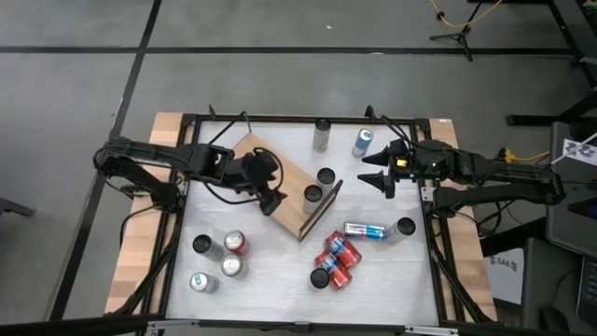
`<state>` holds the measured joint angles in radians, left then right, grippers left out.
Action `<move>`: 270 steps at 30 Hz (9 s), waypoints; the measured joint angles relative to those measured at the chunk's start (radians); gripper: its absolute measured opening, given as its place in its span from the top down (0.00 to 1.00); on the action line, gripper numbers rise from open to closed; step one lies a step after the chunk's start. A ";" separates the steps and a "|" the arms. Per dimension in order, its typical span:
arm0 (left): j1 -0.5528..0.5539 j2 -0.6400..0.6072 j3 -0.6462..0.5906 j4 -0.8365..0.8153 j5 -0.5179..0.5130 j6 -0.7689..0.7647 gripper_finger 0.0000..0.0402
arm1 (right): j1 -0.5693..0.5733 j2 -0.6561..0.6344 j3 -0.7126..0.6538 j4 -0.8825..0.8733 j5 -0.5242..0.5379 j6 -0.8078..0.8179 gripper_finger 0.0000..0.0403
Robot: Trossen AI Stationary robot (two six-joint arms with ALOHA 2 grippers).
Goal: Place canned beverage on shelf
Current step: Put the top white-pink soda can on the shelf aligned with the other white-pink soda can, then put the white-pink soda can on the shelf aligned with the other white-pink soda cans
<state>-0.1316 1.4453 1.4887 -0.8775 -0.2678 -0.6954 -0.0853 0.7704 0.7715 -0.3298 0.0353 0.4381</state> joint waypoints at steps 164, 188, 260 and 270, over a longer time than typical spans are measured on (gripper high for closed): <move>0.094 0.276 -0.001 0.287 0.116 0.652 0.30 | 0.000 0.000 0.000 -0.003 -0.001 0.001 0.15; 0.094 0.276 -0.001 0.287 0.116 0.618 0.30 | 0.000 0.000 0.000 -0.003 -0.001 0.002 0.15; -0.333 -0.057 -0.001 -0.595 0.329 0.146 0.13 | 0.000 0.000 0.000 -0.020 0.003 0.002 0.15; -0.512 -0.057 -0.001 -0.607 0.279 0.073 0.13 | 0.000 0.000 0.000 -0.020 0.003 0.002 0.15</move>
<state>-0.6436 1.3884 1.4879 -1.4845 0.0117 -0.6227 -0.0853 0.7707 0.7712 -0.3494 0.0380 0.4397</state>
